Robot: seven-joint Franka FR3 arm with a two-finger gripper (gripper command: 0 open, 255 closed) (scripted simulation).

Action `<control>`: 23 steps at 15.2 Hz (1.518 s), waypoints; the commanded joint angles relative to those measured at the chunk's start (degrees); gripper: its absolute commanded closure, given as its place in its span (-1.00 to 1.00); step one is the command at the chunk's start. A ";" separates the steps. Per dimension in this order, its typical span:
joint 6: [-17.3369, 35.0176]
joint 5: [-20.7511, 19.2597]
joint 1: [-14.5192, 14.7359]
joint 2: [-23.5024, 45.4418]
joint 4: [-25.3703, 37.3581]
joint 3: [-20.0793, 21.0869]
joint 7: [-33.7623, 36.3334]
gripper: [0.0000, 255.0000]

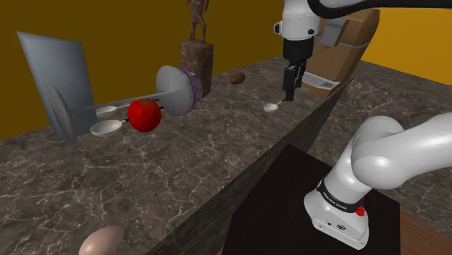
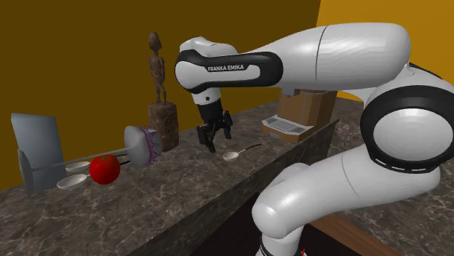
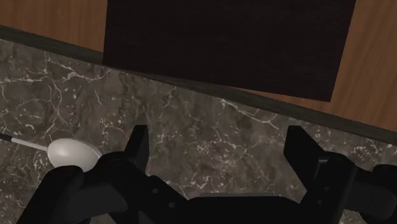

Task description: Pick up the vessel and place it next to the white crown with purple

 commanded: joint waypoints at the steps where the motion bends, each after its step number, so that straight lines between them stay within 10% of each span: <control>1: 0.00 0.00 0.00 0.00 0.00 0.00 0.00 -1.00; 12: 13.99 -18.23 2.00 -10.40 -13.70 -21.34 -37.25 -1.00; 23: 34.51 -30.42 11.39 1.01 -9.71 -49.87 -73.85 -1.00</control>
